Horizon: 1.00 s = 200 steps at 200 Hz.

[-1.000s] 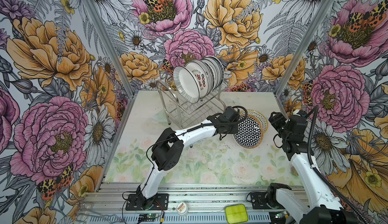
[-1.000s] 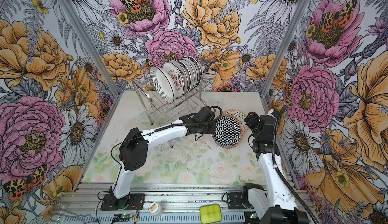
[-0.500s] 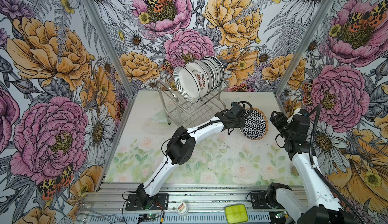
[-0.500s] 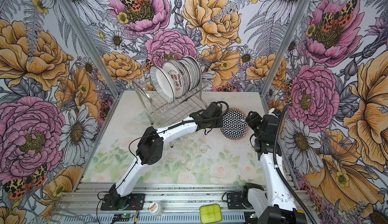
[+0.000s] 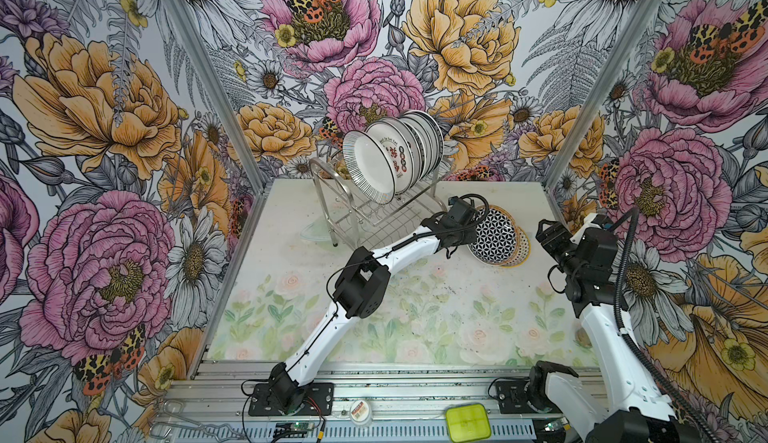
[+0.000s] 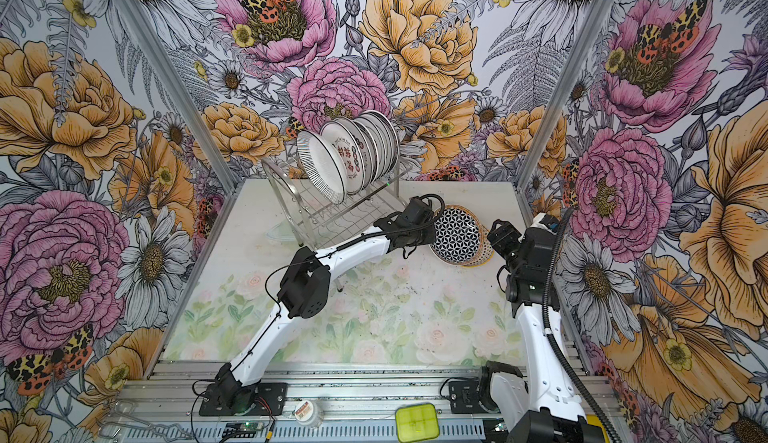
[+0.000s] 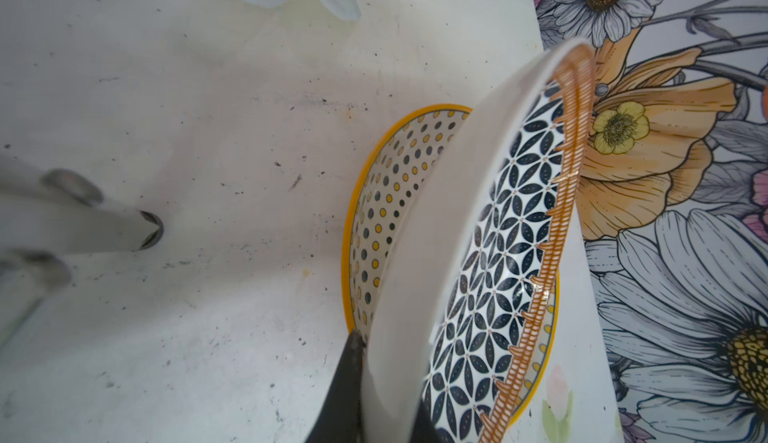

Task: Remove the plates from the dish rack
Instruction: 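Lower the patterned plate onto the polka-dot plate with the left gripper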

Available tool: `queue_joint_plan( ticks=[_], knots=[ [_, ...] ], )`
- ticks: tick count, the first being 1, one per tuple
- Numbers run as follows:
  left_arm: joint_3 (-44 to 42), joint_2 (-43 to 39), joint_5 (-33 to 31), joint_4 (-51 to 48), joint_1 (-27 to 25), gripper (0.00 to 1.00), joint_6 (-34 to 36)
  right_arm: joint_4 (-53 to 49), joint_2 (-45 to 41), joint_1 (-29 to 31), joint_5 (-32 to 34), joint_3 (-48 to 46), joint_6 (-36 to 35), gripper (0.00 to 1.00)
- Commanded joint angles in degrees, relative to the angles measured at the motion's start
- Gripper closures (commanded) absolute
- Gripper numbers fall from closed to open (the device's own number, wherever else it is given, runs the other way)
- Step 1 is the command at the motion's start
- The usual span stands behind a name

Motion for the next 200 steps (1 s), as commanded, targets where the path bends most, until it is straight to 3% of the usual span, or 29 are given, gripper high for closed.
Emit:
queue_joint_plan(
  ticks=[1, 200],
  knots=[
    [3.7, -0.1, 2.1, 6.5, 0.0, 1.0, -1.8, 0.4, 0.1, -0.7, -1.4, 1.7, -1.3, 0.24],
    [5.3, 3.6, 4.2, 3.1, 1.0, 0.9, -5.9, 0.8, 1.2, -0.8, -2.9, 0.4, -1.0, 0.24]
  ],
)
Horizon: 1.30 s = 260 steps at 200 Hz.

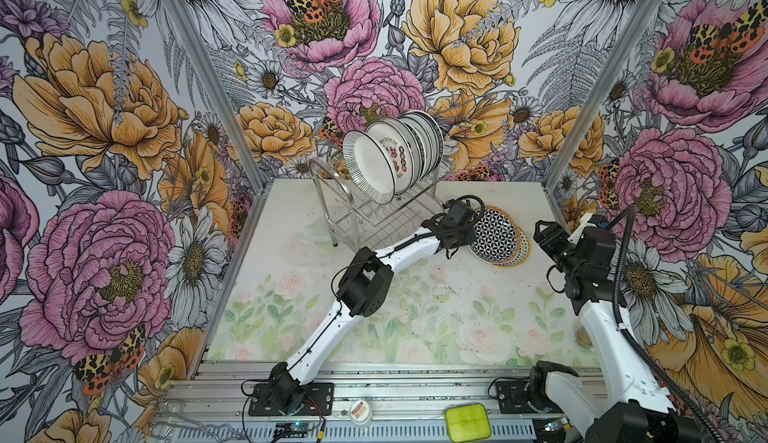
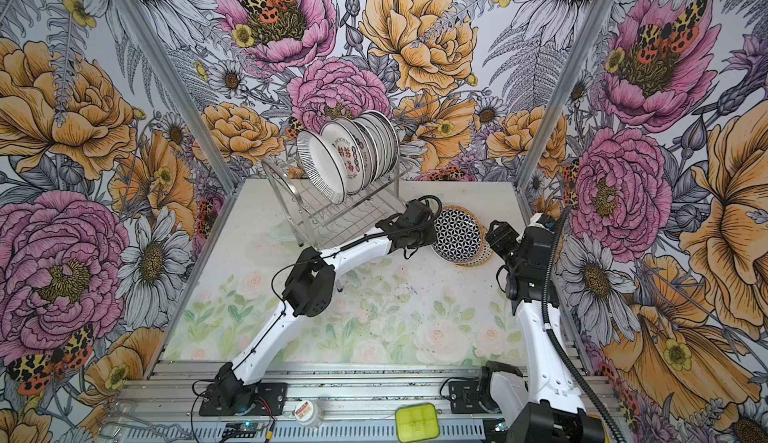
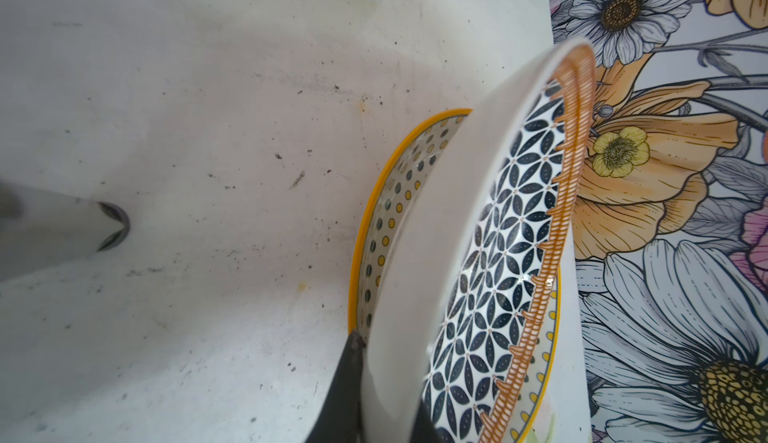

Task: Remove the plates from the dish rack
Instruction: 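Lower the patterned plate onto the polka-dot plate with the left gripper, then open the left gripper and withdraw while the right gripper reaches to the rack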

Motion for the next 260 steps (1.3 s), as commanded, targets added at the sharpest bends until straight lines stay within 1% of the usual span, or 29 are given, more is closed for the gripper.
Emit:
queue_joint_plan(
  ticks=[1, 49, 66, 111, 134, 150, 177, 202, 224, 260],
  knots=[
    [2.7, 0.3, 2.1, 2.6, 0.4, 0.9, -0.5, 0.7, -0.4, -0.4, -0.7, 0.5, -0.9, 0.24],
    [4.0, 1.7, 2.5, 2.6, 0.4, 0.84, -1.1, 0.7, -0.5, -0.4, -0.8, 0.2, -0.9, 0.24],
    [4.1, 2.0, 2.7, 2.5, 0.4, 0.83, -1.1, 0.7, -0.5, -0.5, -0.9, 0.1, -0.9, 0.24],
    [4.1, 2.0, 2.7, 2.3, 0.4, 0.75, -1.1, 0.7, -0.8, -0.5, -1.0, -0.5, -0.8, 0.24],
    [4.1, 1.9, 2.9, 2.0, 0.3, 0.67, -1.1, 0.7, -1.1, -0.5, -1.1, -0.6, -0.8, 0.24],
    [4.0, 2.0, 3.1, 2.1, 0.4, 0.66, -1.0, 0.8, -1.1, -0.5, -1.1, -0.8, -0.8, 0.24],
    [4.0, 1.7, 2.9, 1.5, 0.3, 0.61, -0.8, 0.7, -1.3, -0.6, -1.2, -1.1, -0.8, 0.24],
    [3.9, 1.0, 2.4, 0.8, 0.0, 0.59, 0.2, 0.7, -1.5, -0.6, -1.1, -1.4, -1.0, 0.24],
    [1.5, -0.9, 1.2, 0.4, -0.2, 0.55, 1.1, 0.5, -1.5, -0.6, -0.1, -1.8, -3.2, 0.24],
    [-5.7, -7.8, -3.1, 0.4, -0.6, 0.5, 6.1, 0.5, -1.4, -0.6, 1.5, -1.6, -8.7, 0.24]
  ],
)
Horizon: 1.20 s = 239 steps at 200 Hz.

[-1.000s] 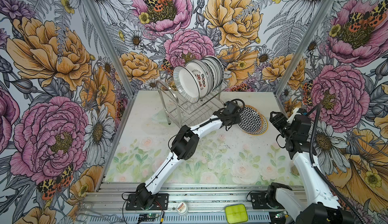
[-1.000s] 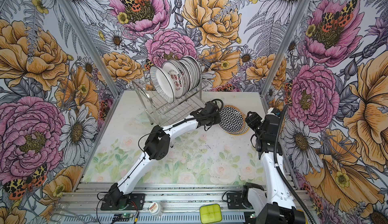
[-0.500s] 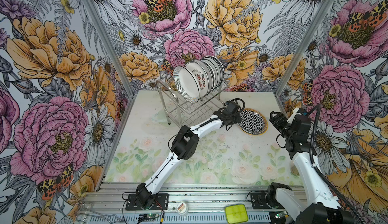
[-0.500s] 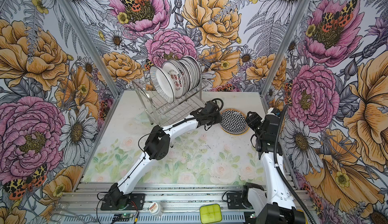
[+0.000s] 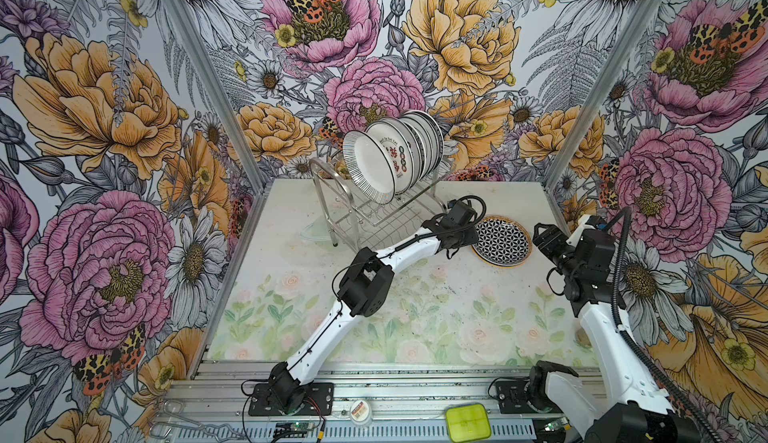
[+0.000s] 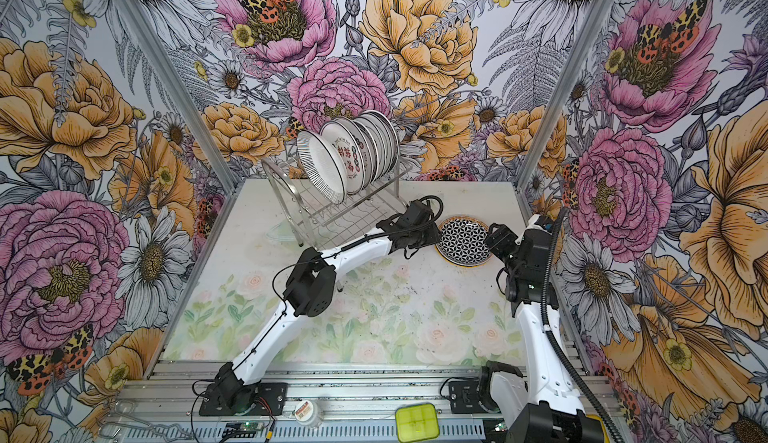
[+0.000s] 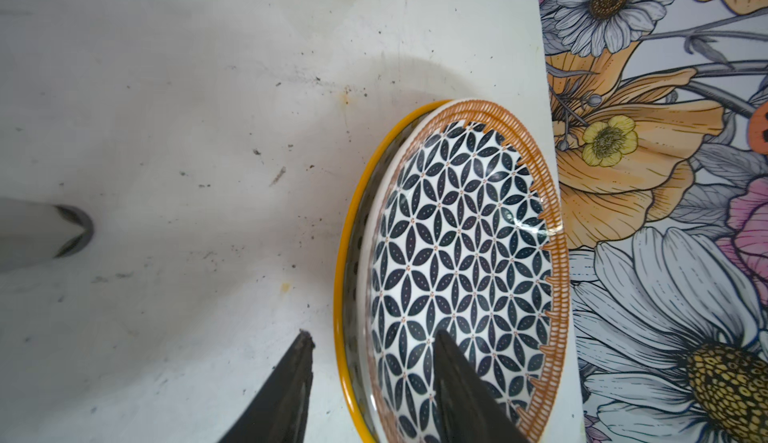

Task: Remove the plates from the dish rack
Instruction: 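Open the left gripper and withdraw while the right gripper reaches to the rack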

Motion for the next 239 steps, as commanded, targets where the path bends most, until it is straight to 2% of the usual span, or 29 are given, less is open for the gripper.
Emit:
queue_joint_plan(
  ticks=[1, 29, 48, 68, 86, 96, 147, 154, 172, 201, 239],
  knots=[
    [-4.3, -7.4, -4.1, -0.1, -0.6, 0.5, 4.8, 0.5, -0.8, -0.3, 1.5, -0.2, -5.2, 0.24],
    [-13.0, -15.6, -10.2, -0.2, -2.0, 0.45, 10.5, 0.6, 0.6, -0.3, 0.3, 2.6, -9.6, 0.24],
    [-20.8, -22.3, -17.4, 0.7, -3.9, 0.42, 14.3, 0.7, 0.9, -0.3, -1.3, 4.7, -9.2, 0.23],
    [-28.0, -29.0, -21.5, 1.1, -5.9, 0.4, 16.4, 1.0, 1.3, 0.7, -4.4, 7.9, -9.8, 0.21],
    [-34.6, -35.4, -25.0, 1.2, -7.9, 0.39, 17.3, -0.3, 1.8, 2.8, -7.2, 12.4, -10.5, 0.18],
    [-38.4, -39.1, -26.6, 1.5, -9.0, 0.38, 17.3, -1.4, 1.8, 4.7, -8.2, 15.3, -10.6, 0.12],
    [-54.0, -59.5, -30.9, 0.1, -11.3, 0.36, 15.5, -4.1, 3.6, 18.2, -8.8, 27.8, -10.1, 0.05],
    [-55.5, -62.2, -32.1, -0.8, -11.3, 0.35, 15.3, -4.2, 4.0, 20.3, -8.2, 29.1, -9.6, 0.01],
    [-59.5, -69.5, -34.9, -2.2, -11.1, 0.32, 15.1, -4.2, 5.9, 25.4, -7.6, 32.6, -8.8, 0.0],
    [-64.7, -79.9, -36.9, -4.5, -9.3, 0.29, 14.6, -4.6, 10.6, 33.5, -5.2, 38.2, -9.5, 0.0],
    [-69.3, -88.9, -37.2, -7.4, -5.9, 0.27, 14.7, -10.2, 18.8, 45.4, 0.6, 47.0, -15.4, 0.01]
  ],
)
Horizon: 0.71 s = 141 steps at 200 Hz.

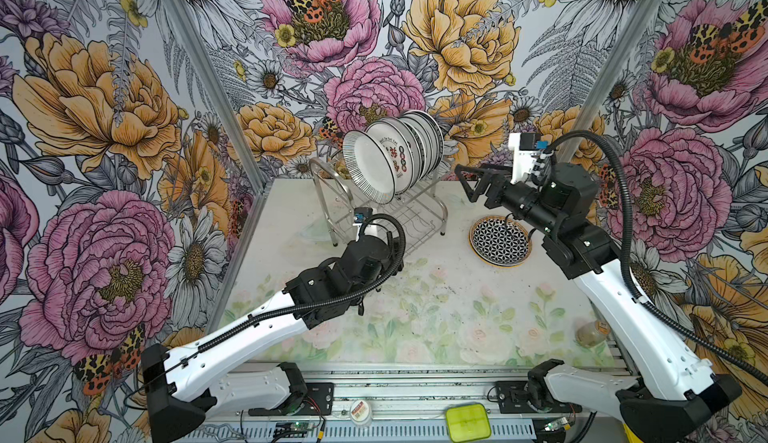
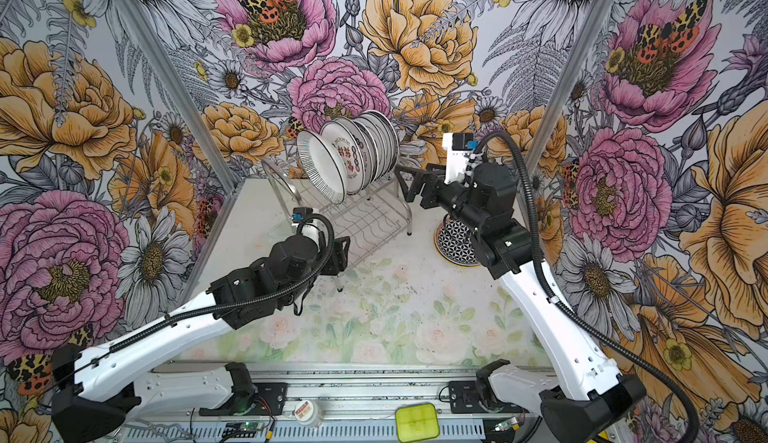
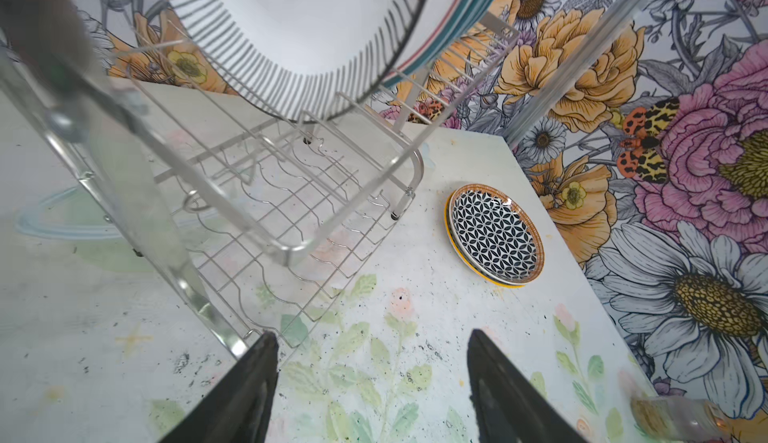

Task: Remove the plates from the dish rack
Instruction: 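Open the left gripper and withdraw while the right gripper reaches to the rack, then lower the right gripper onto the black-striped plate's rim in the rack and close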

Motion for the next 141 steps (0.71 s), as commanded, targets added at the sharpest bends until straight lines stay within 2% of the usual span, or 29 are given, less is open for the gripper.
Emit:
queue_joint_plan(
  ticks=[1, 27, 75, 111, 126, 141],
  knots=[
    [-2.8, -3.7, -2.1, -3.6, 1.7, 0.27, 0.0, -4.2, 3.7, 5.9, 4.7, 4.8, -4.4, 0.01],
    [-5.1, -9.1, -2.0, -5.0, 3.7, 0.26, 0.0, -7.1, 8.4, 13.3, 12.5, 9.6, -8.7, 0.01],
    [-7.5, -16.9, -1.4, -7.4, 7.3, 0.2, 0.7, -6.7, 14.3, 26.2, 33.8, 13.4, -17.6, 0.01],
    [-8.3, -20.2, -0.2, -8.6, 10.0, 0.18, 1.0, -5.5, 19.4, 30.6, 44.0, 16.6, -20.5, 0.01],
    [-8.4, -21.3, -0.1, -9.1, 10.8, 0.03, 0.9, -4.2, 21.0, 31.5, 47.1, 17.6, -21.7, 0.01],
    [-8.5, -22.1, 0.4, -9.5, 11.6, 0.02, 1.3, -4.0, 22.7, 31.6, 48.5, 19.0, -21.9, 0.02]
  ],
)
